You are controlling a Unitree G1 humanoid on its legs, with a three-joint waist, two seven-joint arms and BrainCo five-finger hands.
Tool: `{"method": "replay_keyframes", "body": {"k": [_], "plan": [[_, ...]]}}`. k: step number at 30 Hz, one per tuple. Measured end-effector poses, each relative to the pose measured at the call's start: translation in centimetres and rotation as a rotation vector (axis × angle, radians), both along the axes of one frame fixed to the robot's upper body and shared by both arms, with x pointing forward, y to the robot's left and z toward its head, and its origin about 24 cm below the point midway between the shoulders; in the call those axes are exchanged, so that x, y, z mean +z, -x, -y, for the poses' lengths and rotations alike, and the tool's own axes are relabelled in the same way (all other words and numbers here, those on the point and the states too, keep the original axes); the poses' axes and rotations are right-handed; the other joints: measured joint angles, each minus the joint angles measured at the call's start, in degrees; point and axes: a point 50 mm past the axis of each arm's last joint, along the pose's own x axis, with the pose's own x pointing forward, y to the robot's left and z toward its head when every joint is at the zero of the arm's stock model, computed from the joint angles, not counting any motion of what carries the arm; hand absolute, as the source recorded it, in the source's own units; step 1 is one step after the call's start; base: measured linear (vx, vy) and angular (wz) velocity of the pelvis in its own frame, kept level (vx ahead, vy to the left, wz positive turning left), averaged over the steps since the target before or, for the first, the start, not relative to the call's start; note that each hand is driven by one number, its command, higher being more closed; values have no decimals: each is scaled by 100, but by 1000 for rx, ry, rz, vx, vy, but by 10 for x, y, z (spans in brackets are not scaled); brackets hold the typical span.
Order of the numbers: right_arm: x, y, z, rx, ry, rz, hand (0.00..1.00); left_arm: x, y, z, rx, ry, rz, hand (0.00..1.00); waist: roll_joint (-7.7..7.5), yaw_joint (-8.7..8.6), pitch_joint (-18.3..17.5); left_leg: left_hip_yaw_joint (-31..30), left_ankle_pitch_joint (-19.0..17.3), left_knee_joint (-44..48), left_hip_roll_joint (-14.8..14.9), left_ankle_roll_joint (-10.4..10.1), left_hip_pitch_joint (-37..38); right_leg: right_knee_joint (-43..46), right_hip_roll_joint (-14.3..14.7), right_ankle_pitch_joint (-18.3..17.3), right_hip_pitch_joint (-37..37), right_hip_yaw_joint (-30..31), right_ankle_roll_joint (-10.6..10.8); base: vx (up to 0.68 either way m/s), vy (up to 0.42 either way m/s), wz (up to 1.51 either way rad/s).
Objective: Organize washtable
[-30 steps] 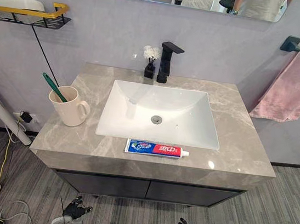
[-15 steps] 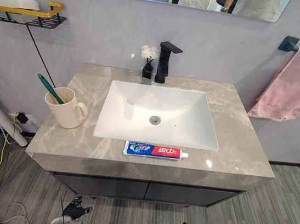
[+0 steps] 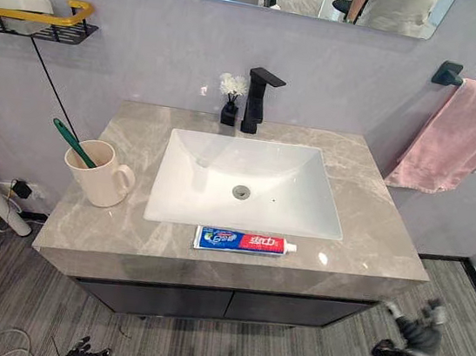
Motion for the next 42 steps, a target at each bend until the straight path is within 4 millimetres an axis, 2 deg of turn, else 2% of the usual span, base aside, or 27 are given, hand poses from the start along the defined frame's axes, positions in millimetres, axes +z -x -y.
{"method": "replay_keyframes", "body": {"k": [2, 3, 6, 9, 11, 13, 15, 16, 18, 19, 20, 24, 26, 30, 36, 42], "plan": [[25, 2, 10, -22, 124, 21, 0, -1, 4, 1, 1, 5, -11, 0, -75, -74, -18, 65, 0, 3, 0, 0, 5, 73, -11, -20, -54, 33, 20, -38, 8, -9], [30, 3, 12, -24, 148, 27, 0, -1, 7, 1, 2, 5, -17, 0, -90, -96, -27, 83, 0, 4, 1, 0, 4, 104, -12, -21, -77, 35, 22, -35, 8, -11], [58, 1, 14, -8, 265, 72, 0, -1, 9, 2, -8, 6, -24, 0, -109, -191, -41, 123, -3, 11, -9, 0, 34, 152, -27, -28, -86, 45, 20, -46, 6, -7], [81, -4, 11, 26, 356, 129, 0, -2, 5, 5, -42, 13, -19, 0, -107, -191, -46, 126, -43, 8, -7, -9, 40, 173, -27, -53, -82, 31, -22, -51, 0, -3], [101, -20, 4, 122, 436, 179, 0, -2, 4, 6, -67, 22, -17, 0, -98, -191, -49, 124, -42, 10, -5, -7, 46, 185, -27, -59, -84, 26, -32, -15, -1, 0], [118, -44, -11, 271, 504, 215, 0, -2, 2, 6, -103, 21, -19, 0, -83, -187, -54, 117, -39, 15, -4, -5, 48, 187, -27, -57, -80, 15, -31, 0, 0, 0], [134, -80, -43, 521, 568, 265, 0, -1, 0, 7, -142, 18, -17, 0, -80, -157, -52, 89, -14, 17, -1, 27, 47, 190, -27, -56, -72, -16, -28, -11, -2, 6], [135, -87, -53, 580, 576, 276, 0, -1, -1, 7, -151, 20, -15, 0, -80, -151, -52, 77, -12, 17, 0, 26, 45, 189, -27, -56, -70, -29, -28, 3, -1, 11], [135, -107, -90, 811, 580, 301, 0, -1, -5, 8, -183, 25, -5, 0, -87, -111, -48, -36, 21, 25, -7, 26, 11, 180, -35, -58, -60, -148, -25, 26, 0, 23], [132, -111, -102, 884, 562, 304, 0, 0, -6, 8, -191, 25, -2, 0, -91, -63, -44, -69, 24, 29, -7, 23, -12, 176, -37, -58, -65, -186, -25, 34, 2, 20], [130, -113, -109, 930, 545, 305, 0, 0, -7, 8, -193, 25, 0, 0, -88, -11, -36, -79, 25, 29, -7, 22, -18, 170, -37, -58, -66, -202, -24, 41, 4, 15], [113, -120, -158, 1229, 441, 293, 0, 0, -9, 9, -204, 29, 9, 0, -51, 143, 30, -235, 28, 38, -14, 15, -32, 140, -47, -60, -28, -428, -21, 36, 4, 19], [103, -119, -183, 1380, 408, 263, 0, 0, -9, 9, -213, 38, 12, 0, -62, 159, 58, -355, 28, 39, -26, 13, -34, 134, -62, -80, 28, -546, 8, 14, 0, 24], [97, -117, -198, 1498, 404, 233, 0, -2, -4, 7, -215, 37, -11, 0, -97, 171, 104, -403, 28, 44, -52, 11, -73, 136, -94, -88, 37, -625, 20, -14, 12, 11], [83, -109, -215, 1690, 452, 110, 0, -2, -1, 2, -257, 30, -39, 0, -227, 167, 188, -405, 28, 51, -100, 12, -103, 145, -142, -101, 33, -636, 39, -18, 13, 1], [81, -110, -208, 1689, 658, -11, 0, -3, -2, 2, -278, 37, -51, 0, -255, 169, 194, -390, 28, 57, -99, 12, -95, 149, -144, -100, 33, -626, 39, 0, 0, 0]]}}
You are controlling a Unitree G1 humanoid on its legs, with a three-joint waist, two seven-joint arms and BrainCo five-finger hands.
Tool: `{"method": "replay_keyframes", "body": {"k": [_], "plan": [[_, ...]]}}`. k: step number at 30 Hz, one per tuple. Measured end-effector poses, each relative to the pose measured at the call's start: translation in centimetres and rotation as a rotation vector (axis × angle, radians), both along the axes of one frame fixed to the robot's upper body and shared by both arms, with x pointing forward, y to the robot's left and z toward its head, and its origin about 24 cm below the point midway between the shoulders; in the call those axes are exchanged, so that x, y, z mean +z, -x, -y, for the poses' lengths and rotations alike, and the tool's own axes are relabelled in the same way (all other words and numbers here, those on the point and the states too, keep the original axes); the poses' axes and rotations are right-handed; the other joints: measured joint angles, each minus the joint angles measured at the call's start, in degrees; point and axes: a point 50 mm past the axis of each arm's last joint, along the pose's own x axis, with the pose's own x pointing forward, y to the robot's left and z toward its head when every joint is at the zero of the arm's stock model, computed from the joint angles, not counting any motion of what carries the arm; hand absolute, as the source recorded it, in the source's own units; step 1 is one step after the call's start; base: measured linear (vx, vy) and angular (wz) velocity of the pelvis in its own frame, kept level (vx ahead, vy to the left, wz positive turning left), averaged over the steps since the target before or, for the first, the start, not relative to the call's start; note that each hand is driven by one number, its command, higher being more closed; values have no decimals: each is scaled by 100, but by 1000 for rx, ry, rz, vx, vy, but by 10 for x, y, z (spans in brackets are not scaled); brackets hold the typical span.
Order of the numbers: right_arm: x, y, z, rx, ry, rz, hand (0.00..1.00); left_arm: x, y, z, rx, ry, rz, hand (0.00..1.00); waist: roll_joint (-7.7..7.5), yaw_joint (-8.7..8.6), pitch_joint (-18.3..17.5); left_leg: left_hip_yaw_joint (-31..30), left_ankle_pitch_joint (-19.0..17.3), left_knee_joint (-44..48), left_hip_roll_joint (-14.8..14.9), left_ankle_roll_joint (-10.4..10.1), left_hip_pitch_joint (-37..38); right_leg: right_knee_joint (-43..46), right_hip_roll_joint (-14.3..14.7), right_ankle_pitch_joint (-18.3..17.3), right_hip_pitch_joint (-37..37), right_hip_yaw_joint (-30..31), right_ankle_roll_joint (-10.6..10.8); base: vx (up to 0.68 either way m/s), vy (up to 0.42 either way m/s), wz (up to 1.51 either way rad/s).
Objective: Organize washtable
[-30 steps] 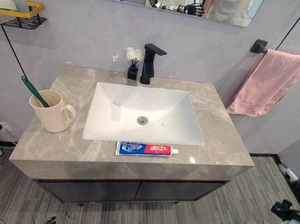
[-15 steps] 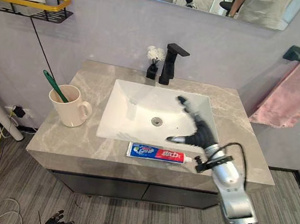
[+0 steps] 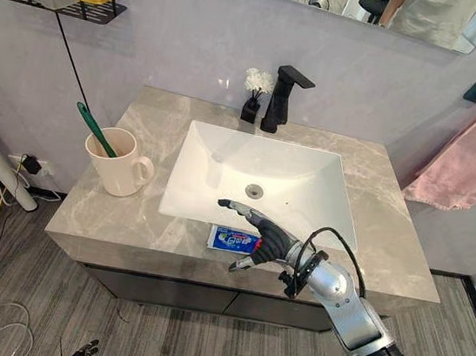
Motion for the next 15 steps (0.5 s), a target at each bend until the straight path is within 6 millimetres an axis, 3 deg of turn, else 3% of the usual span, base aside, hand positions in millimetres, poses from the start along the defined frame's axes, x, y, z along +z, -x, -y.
{"method": "replay_keyframes", "body": {"k": [7, 15], "plan": [[1, -3, 12, -38, 232, 119, 0, -1, 0, 0, -12, 1, -13, 0, 11, -19, 5, 27, 0, 7, 3, 2, 61, -3, 5, 2, 12, 20, -2, 0, 0, 0], [12, -9, 31, -163, 358, 282, 0, -2, 0, 3, -23, 7, -19, 0, 97, -23, 49, 29, -3, 38, 4, -2, 67, -2, 2, 2, 50, 16, -2, -4, 0, 0]]}}
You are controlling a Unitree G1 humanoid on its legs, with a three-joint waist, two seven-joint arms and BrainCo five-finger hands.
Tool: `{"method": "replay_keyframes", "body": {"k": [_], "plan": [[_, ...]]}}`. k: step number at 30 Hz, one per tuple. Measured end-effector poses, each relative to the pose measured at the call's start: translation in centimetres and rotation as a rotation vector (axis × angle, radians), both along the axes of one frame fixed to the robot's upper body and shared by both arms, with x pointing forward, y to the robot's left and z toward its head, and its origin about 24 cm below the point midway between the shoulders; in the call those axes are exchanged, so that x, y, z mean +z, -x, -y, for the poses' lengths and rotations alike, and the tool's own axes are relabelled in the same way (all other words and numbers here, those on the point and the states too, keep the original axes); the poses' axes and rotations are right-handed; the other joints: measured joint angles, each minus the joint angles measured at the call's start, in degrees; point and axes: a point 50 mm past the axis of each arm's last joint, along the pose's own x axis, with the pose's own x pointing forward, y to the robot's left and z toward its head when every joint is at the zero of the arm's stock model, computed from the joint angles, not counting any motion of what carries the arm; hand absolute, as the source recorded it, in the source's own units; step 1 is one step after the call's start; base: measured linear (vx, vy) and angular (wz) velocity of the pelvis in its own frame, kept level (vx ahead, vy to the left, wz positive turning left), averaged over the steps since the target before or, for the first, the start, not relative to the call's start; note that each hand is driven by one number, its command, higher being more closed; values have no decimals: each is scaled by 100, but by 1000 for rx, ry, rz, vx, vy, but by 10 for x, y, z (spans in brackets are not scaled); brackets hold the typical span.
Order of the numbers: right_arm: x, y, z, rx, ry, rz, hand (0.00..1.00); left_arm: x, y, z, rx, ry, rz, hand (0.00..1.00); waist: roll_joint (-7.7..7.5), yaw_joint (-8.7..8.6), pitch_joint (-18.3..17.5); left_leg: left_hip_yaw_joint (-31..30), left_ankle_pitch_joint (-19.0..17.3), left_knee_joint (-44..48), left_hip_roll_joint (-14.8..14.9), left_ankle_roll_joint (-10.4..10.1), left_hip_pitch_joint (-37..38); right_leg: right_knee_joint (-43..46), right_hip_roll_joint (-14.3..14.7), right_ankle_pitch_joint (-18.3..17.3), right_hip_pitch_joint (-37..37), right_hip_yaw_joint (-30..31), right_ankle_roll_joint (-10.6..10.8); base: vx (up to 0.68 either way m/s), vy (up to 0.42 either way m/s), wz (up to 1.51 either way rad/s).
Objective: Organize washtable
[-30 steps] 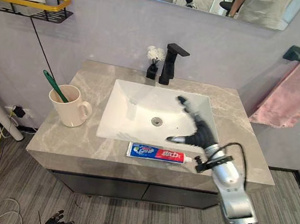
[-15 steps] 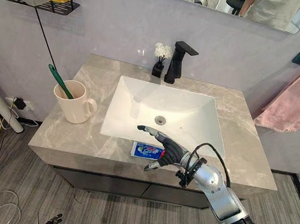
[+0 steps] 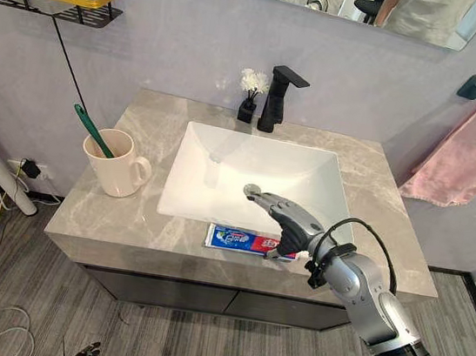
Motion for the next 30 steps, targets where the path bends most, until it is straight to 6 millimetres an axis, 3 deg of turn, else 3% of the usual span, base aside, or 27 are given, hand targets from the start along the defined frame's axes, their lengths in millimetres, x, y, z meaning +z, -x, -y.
{"method": "replay_keyframes", "body": {"k": [12, 22, 23, 30], "plan": [[-4, 2, 13, -64, 99, 29, 0, -1, 2, 1, -2, 7, -18, 0, 51, -36, 16, 7, 0, -1, 5, -1, 10, -13, 3, 3, -1, -1, 4, 0, 0, 0], [-27, 0, 23, -126, 128, -51, 0, -2, 3, 4, -23, 12, -25, 0, 119, -18, 18, 1, 0, -4, 4, -4, 4, -22, 2, 6, -1, -9, 8, 0, 0, 0], [-28, 0, 23, -125, 126, -51, 100, -2, 3, 4, -24, 12, -25, 0, 126, -15, 13, 1, 0, -8, 5, -4, -1, -23, 2, 5, 1, -9, 8, 0, 0, 0], [-34, -1, 21, -136, 105, -57, 100, -2, 5, 3, -26, 8, -30, 0, 83, -16, -19, -1, 30, -63, 6, -46, 1, -27, 4, 5, 5, -15, 8, 0, 0, 0]]}}
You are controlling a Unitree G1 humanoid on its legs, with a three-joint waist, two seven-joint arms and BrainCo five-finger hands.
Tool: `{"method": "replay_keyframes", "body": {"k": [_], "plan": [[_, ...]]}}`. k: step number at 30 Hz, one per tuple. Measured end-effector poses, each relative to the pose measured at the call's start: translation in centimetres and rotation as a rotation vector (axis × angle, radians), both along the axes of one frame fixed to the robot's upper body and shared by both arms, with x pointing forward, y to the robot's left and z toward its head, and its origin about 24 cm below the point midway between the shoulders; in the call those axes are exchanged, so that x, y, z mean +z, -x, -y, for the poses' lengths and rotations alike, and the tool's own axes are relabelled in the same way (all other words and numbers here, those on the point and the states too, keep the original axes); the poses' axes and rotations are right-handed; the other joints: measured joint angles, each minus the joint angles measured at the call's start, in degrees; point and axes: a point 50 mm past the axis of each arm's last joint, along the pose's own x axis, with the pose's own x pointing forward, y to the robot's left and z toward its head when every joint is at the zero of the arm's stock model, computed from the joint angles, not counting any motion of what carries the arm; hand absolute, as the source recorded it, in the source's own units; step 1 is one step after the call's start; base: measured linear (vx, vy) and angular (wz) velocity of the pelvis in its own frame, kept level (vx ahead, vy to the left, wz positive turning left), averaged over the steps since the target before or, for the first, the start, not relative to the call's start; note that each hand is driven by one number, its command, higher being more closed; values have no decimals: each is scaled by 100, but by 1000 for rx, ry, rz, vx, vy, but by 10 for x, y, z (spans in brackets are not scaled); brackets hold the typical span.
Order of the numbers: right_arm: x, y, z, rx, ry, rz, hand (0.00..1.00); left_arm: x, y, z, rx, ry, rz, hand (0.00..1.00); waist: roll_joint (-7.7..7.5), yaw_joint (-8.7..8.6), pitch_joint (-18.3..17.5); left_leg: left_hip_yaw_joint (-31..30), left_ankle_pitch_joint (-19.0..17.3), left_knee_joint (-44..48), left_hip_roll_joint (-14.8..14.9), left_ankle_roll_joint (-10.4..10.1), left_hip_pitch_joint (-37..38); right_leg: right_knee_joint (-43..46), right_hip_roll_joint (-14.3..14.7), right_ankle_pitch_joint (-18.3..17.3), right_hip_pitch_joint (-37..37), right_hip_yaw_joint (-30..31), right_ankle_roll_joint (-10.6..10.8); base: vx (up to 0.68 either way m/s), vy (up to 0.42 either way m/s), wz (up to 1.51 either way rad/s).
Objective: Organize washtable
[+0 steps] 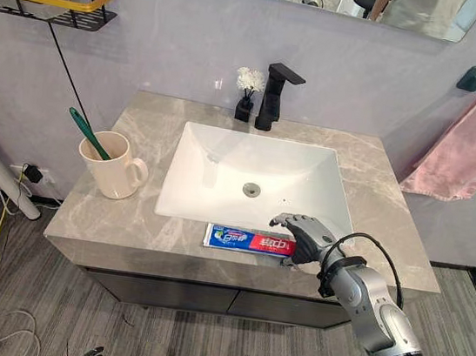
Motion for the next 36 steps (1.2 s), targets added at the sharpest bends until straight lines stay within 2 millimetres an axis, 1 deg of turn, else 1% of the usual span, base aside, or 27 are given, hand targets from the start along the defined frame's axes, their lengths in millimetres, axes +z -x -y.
{"method": "replay_keyframes", "body": {"k": [3, 7, 8, 10, 13, 21, 22, 24, 26, 27, 28, 29, 30, 31, 32, 33, 34, 35, 36], "plan": [[-5, -1, -2, -18, -30, -2, 100, 0, 0, -1, -4, -3, -1, 0, -47, 6, -27, 0, 34, -34, 3, -51, 0, 0, 1, 3, -11, -9, -3, 0, 0, 0], [-9, -3, -7, -17, -52, -4, 100, 0, 0, -2, -4, -6, 0, 0, -70, 17, -32, 0, 58, -47, 10, -75, -2, -1, 6, 17, -11, -21, -23, 0, 0, 0], [-11, -3, -9, -22, -66, -7, 100, 1, 0, -2, -4, -7, 0, 0, -82, 16, -29, -1, 96, -90, 14, -40, 5, -4, 13, 21, -18, -30, -28, -30, 1, 2], [-11, -3, -10, -23, -74, -7, 100, 1, 0, -4, -5, -10, 1, 0, -128, 18, -30, -2, 155, -183, 15, -89, 8, -10, 13, 36, -56, -37, -30, -18, -1, 1], [-12, -4, -9, -25, -83, -11, 100, 1, 0, -6, -5, -15, 0, 0, -179, 24, -38, -7, 198, -232, 16, -59, 5, -78, 23, 75, -46, -57, -22, -12, 0, 1], [-8, -5, -11, -21, -120, -10, 100, 1, 2, -7, 27, -14, 3, 0, -185, 25, -39, -5, 198, -232, 13, -60, 10, -86, 20, 81, -38, -57, -18, 0, 0, 0], [-5, -4, -12, -14, -123, 0, 100, 2, 4, -11, 68, -18, 6, 0, -179, 21, -33, -4, 198, -232, 13, -60, 10, -86, 20, 81, -39, -56, -18, 0, 0, 0], [2, -4, -16, 3, -138, 26, 100, 2, 9, -13, 143, -13, 12, 0, -165, 12, -24, -2, 197, -231, 13, -60, 15, -86, 18, 81, -38, -55, -17, 0, 0, 0], [15, -2, -17, 17, -178, 74, 100, 3, 15, -17, 228, -25, 22, 0, -151, 9, -15, -3, 197, -218, 13, -60, 32, -87, 18, 81, -38, -64, -17, 7, 10, 2], [25, -1, -16, 20, -205, 109, 100, 5, 18, -23, 283, -47, 35, 0, -140, 11, -9, -8, 196, -217, 13, -59, 35, -99, 19, 82, -34, -74, -19, 5, 16, 4], [30, 0, -15, 19, -218, 128, 100, 7, 18, -27, 316, -57, 49, 0, -132, 19, -3, -14, 196, -216, 13, -59, 33, -102, 20, 82, -30, -83, -19, -6, 9, 8], [39, 1, -14, 19, -249, 161, 100, 13, 18, -39, 397, -98, 100, 0, -116, 20, 8, -34, 196, -211, 11, -58, 32, -107, 18, 81, -11, -116, -19, -29, 12, 10], [47, 3, -11, 18, -271, 195, 100, 25, 14, -53, 482, -148, 187, 0, -98, 27, 19, -46, 195, -208, 8, -58, 27, -107, 14, 80, -1, -134, -20, -37, 9, 10], [51, 4, -10, 16, -283, 211, 100, 32, 9, -60, 507, -177, 238, 0, -87, 31, 26, -53, 194, -208, 8, -57, 6, -107, 13, 79, 7, -143, -20, -58, 11, 11], [57, 8, -7, 11, -297, 244, 100, 54, 3, -80, 568, -260, 362, 0, -56, 37, 39, -83, 186, -211, 3, -50, 3, -116, 10, 69, 31, -182, -23, -44, 7, 9], [59, 10, -6, 13, -298, 256, 100, 66, -1, -88, 590, -300, 423, 0, -47, 38, 36, -88, 182, -213, 3, -43, 1, -116, 10, 65, 33, -191, -27, -35, 14, 10], [62, 13, -6, 16, -300, 270, 100, 89, -6, -101, 620, -370, 538, 0, -32, 38, 36, -96, 182, -213, 2, -42, -4, -116, 9, 64, 34, -205, -28, -11, 16, 4], [63, 14, -7, 17, -303, 276, 100, 99, -8, -105, 629, -400, 584, 0, -25, 37, 36, -101, 182, -212, 2, -42, -7, -116, 8, 64, 34, -211, -29, -6, 22, 8], [64, 17, -7, 12, -324, 287, 100, 127, -17, -114, 633, -469, 713, 0, 2, 38, 19, -134, 183, -207, -1, -42, -24, -117, 7, 63, 35, -253, -29, 0, 16, 11]]}}
